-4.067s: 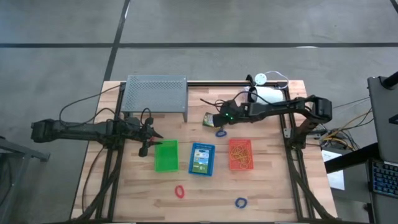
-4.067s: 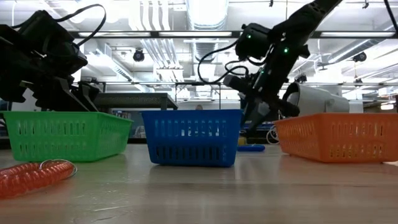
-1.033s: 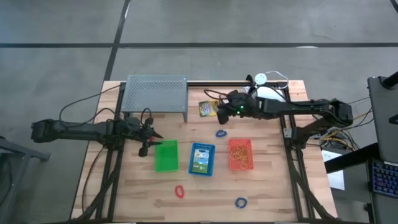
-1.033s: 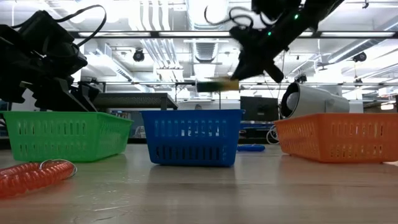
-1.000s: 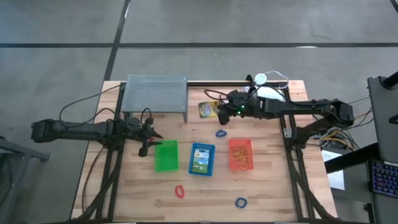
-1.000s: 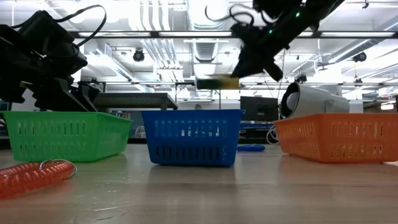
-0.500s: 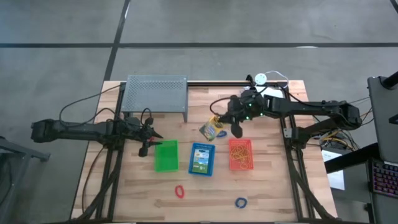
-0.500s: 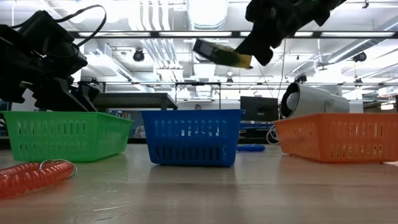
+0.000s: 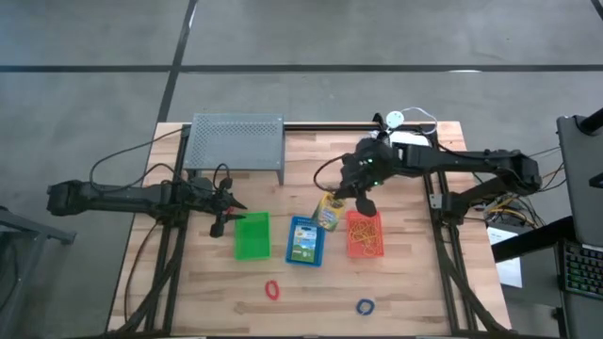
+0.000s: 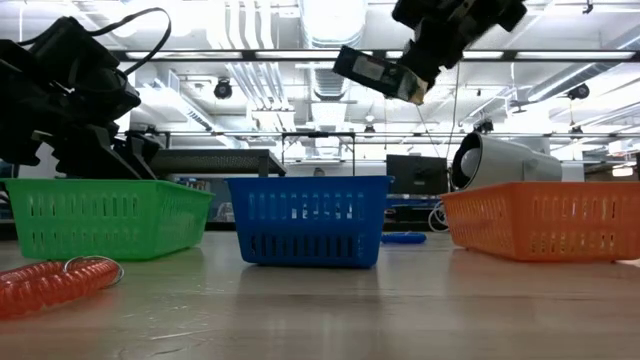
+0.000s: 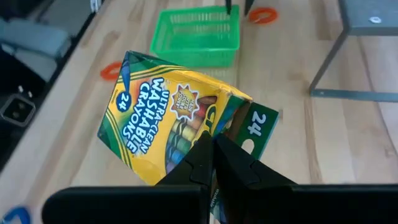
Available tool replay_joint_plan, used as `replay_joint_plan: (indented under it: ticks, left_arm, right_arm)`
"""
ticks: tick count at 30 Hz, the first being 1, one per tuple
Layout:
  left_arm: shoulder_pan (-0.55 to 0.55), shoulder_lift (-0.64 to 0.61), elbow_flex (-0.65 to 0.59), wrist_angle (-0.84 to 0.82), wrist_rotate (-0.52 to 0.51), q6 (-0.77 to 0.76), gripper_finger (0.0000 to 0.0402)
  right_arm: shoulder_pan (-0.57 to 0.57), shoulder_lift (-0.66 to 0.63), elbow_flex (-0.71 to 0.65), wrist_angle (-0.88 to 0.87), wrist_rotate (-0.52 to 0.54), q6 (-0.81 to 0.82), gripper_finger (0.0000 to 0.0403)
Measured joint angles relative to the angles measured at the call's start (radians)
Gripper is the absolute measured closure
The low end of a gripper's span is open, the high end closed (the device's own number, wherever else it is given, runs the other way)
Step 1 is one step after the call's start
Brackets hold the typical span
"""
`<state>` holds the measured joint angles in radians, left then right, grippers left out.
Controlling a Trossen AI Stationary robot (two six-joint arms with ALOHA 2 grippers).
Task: Pick & Place Office Desk Supplies
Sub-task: Put the crayon box into the blue bin
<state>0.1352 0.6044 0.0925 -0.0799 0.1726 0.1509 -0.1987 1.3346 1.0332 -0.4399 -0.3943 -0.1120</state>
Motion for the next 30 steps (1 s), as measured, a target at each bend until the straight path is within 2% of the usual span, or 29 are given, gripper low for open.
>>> replay_joint_plan:
  ticks: [7,16,26,30]
  left_arm:
    - [0.000,0.000,0.000,0.000,0.000,0.000,0.0263]
    - [0.000,0.000,0.000,0.000,0.000,0.000,0.0263]
    - [0.000,0.000,0.000,0.000,0.000,0.000,0.0263]
    - [0.000,0.000,0.000,0.000,0.000,0.000,0.0263]
  right_arm:
    - [0.000,0.178,0.196,-0.208,-0.005,-0.110,0.0394]
    - [0.008,0.365,0.397,-0.321,-0.084,-0.194,0.0394]
    - [0.046,0.474,0.480,-0.366,-0.094,-0.207,0.0394]
    - [0.069,0.503,0.482,-0.365,-0.046,-0.212,0.0394]
